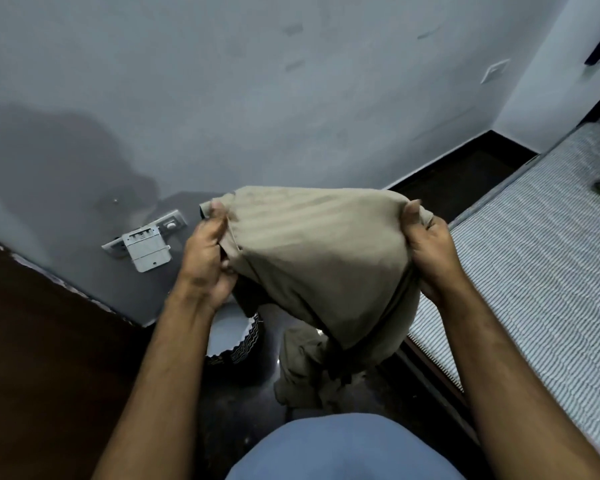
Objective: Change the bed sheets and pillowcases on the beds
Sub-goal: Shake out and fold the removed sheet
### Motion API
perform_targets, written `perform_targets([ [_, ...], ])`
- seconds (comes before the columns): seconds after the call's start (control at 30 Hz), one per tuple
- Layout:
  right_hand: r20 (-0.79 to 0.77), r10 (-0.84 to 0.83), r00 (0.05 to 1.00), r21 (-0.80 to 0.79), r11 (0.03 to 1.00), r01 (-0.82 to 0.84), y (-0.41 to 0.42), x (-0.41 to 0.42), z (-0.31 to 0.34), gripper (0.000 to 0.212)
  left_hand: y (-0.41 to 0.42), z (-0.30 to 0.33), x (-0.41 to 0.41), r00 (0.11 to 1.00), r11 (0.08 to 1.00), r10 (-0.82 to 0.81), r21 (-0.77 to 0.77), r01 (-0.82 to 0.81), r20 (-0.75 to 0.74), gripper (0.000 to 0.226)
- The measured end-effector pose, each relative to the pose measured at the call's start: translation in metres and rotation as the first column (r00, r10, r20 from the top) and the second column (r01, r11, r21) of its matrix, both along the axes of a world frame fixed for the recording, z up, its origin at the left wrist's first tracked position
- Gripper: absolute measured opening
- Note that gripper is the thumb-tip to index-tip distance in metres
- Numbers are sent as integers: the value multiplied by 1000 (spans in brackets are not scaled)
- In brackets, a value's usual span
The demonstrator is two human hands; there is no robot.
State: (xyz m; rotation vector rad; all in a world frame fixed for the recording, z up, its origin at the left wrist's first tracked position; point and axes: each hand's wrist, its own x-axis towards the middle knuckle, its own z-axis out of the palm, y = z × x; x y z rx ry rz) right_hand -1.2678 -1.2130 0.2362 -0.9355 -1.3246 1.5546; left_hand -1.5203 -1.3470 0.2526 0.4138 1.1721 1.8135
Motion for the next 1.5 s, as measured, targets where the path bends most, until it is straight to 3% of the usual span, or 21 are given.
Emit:
perform_targets([
  [0.07,-103,48,994,-159,985,-64,-1,-1,5,51,0,-3,-1,989,999,15,31,-20,148,59],
  [0.13,-168,95,981,-221,966,-131,-2,0,9,48,0,-12,0,967,998,-3,66,-14,255,70],
  [0.3,-358,40,933,-305,939,-157,-2,-6,16,36,-9,-52,37,976,977,-152,-128,172,154,73],
  [0.37,-325,86,942,-271,946,-180,-3,-8,20,32,-11,-63,49,974,970,-161,-158,186,158,69],
  [0.47,-162,148,976,-155,973,-174,-6,-5,21,37,-3,-65,45,988,989,-30,-142,52,154,45],
  [0.6,-152,131,980,-132,980,-152,-11,-1,23,32,9,-73,24,996,968,67,-247,-49,64,34],
  [0.63,-153,134,979,-125,980,-153,-12,-1,24,27,9,-74,23,994,962,71,-268,-45,87,26],
  [0.7,-131,136,982,-100,984,-150,-12,-2,25,22,9,-72,27,956,966,79,-257,-5,281,17],
  [0.77,-112,142,984,-83,985,-151,-14,-6,27,18,9,-73,29,913,976,106,-217,-19,394,21],
  [0.83,-118,171,978,-85,980,-181,-16,-8,26,19,6,-77,29,919,990,76,-137,-24,386,30],
  [0.9,-131,226,965,-91,967,-238,-18,-8,27,22,0,-83,43,950,987,-43,-136,89,310,55],
  [0.97,-117,270,956,-108,953,-282,-18,-7,28,28,-6,-85,64,964,955,-170,-207,212,203,56],
  [1.03,-66,284,956,-101,952,-290,-12,-5,32,32,-2,-78,70,979,958,-156,-219,182,131,54],
  [1.13,194,287,938,166,933,-320,20,4,44,35,24,-27,42,998,992,10,-125,-17,-58,28],
  [1.2,415,246,876,331,856,-397,48,-1,60,37,44,29,18,947,999,-12,-44,-2,-321,23],
  [1.27,478,133,868,437,821,-367,75,-13,83,37,61,88,6,887,997,-32,43,58,-462,29],
  [1.37,415,25,910,463,855,-235,107,-33,139,41,83,169,-8,926,968,-115,170,186,-359,37],
  [1.43,263,61,963,439,881,-176,118,-42,193,51,89,218,-16,959,926,-159,303,228,-234,49],
  [1.5,18,121,992,432,894,-117,119,-47,250,46,93,255,-21,956,865,-165,430,259,-244,56],
])
